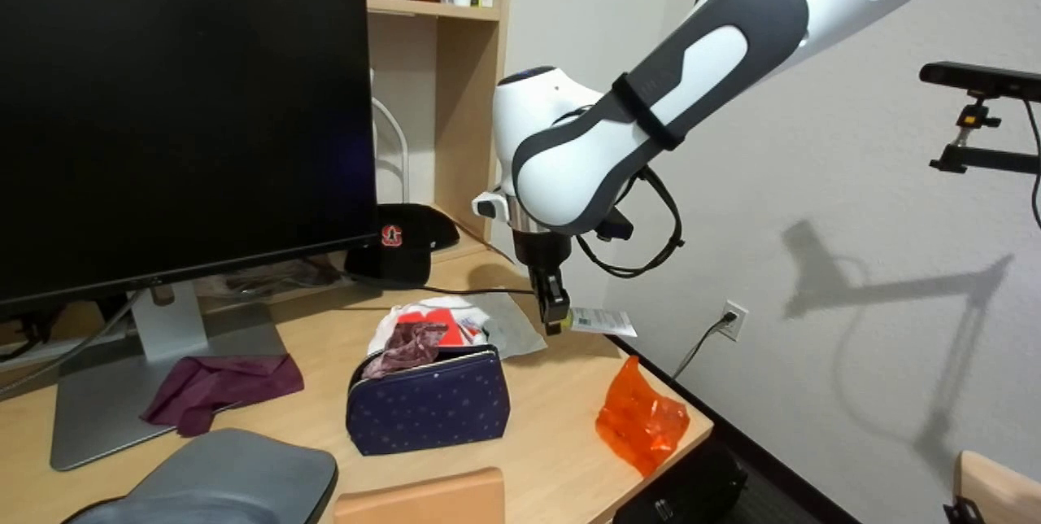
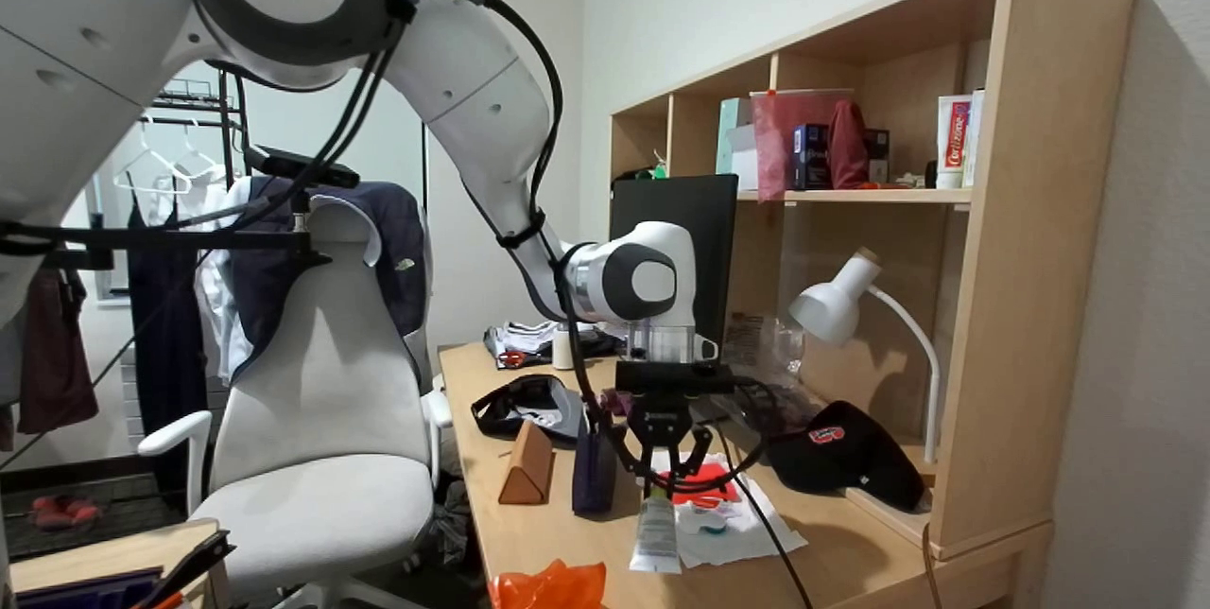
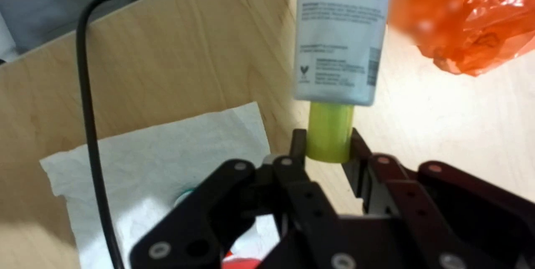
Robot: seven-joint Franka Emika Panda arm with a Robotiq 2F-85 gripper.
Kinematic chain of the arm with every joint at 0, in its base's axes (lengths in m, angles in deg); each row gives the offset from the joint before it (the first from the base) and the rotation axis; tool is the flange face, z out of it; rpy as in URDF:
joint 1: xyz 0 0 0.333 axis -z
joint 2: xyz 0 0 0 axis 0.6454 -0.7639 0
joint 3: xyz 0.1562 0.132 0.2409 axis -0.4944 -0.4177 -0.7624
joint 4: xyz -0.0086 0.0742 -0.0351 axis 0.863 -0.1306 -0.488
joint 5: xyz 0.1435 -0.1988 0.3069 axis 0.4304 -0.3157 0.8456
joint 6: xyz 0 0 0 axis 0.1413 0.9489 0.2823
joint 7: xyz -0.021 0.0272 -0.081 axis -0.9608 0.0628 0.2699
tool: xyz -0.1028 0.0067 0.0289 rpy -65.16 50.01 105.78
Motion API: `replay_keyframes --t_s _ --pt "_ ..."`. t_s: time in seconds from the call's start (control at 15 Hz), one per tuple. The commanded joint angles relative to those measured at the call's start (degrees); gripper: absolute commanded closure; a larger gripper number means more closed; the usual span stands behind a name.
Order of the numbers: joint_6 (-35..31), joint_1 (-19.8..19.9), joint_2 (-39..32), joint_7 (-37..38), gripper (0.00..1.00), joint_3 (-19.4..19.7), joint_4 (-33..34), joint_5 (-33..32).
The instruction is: Move the bottle to the right edge of the desk
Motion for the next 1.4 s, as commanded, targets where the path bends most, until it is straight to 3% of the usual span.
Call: replay_keyframes --t_s 0.0,0.27,0.6,1.0,1.07,1.13,1.33 --pt "-2.4 4.0 -1.1 -13.1 0.87 -3.1 -0.9 2.5" --pt "-4.2 5.2 -2.7 -25.5 0.88 -2.7 -1.8 0.8" --pt "-7.1 3.8 -5.4 -35.4 0.88 -1.5 -1.2 -2.5" --pt "-8.5 3.0 -7.1 -40.8 0.87 -1.4 -0.9 -1.5" --pt "-8.7 2.9 -7.0 -40.2 0.49 -1.2 -1.2 -1.2" --pt "-8.9 2.8 -6.8 -39.6 0.49 -1.0 -1.4 -1.0" --pt "-11.2 3.4 -5.5 -35.6 0.30 -1.3 -2.8 2.2"
